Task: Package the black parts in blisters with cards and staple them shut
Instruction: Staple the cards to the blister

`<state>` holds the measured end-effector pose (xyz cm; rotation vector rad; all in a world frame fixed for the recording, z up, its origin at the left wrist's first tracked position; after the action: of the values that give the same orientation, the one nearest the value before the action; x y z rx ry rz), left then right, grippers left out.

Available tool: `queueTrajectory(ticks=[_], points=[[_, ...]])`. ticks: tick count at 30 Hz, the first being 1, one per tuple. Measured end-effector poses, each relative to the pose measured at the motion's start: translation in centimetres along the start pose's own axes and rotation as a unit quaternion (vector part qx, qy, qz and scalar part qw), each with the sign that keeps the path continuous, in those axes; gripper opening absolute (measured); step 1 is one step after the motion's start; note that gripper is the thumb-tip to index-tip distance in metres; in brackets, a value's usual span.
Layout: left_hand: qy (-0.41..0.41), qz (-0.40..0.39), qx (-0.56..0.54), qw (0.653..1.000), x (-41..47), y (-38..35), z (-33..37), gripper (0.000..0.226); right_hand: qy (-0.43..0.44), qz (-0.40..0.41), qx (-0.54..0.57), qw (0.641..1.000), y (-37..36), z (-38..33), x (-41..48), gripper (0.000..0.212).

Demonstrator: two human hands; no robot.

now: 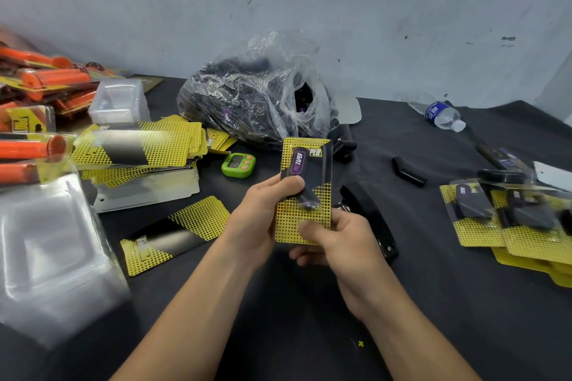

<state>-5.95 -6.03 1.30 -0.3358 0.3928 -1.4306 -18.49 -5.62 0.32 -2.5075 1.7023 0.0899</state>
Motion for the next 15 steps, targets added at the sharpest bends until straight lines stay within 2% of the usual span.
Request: queueTrajectory(ticks=[5, 10, 15], points=[[-0.002, -0.027, 0.010, 1.000, 0.1, -0.4, -0.2, 0.034, -0.006, 0.035, 0.000, 0.999, 1.0, 0.6, 0.4, 0.013], [-0.003, -0.012, 0.017, 1.000, 0.3, 0.0, -0.6, 0.033, 0.001, 0.038, -0.003, 0.999, 1.0, 0.6, 0.5, 0.017], [0.017, 0.004, 0.041, 0.999, 0.6, 0.5, -0.8, 0.032, 0.058, 0.081, 0.042, 0.994, 1.6, -0.2, 0.7, 0.025]])
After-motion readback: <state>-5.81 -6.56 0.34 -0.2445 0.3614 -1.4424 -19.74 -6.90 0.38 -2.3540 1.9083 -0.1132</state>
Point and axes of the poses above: each hand's wrist, its own x-axis towards the middle knuckle, its own y-axis out of the back of the hand, z = x × y, the point moved 8 cm from there along x, towards the middle knuckle, and after that the axes turned 1 degree about x, right-handed, at the moved point
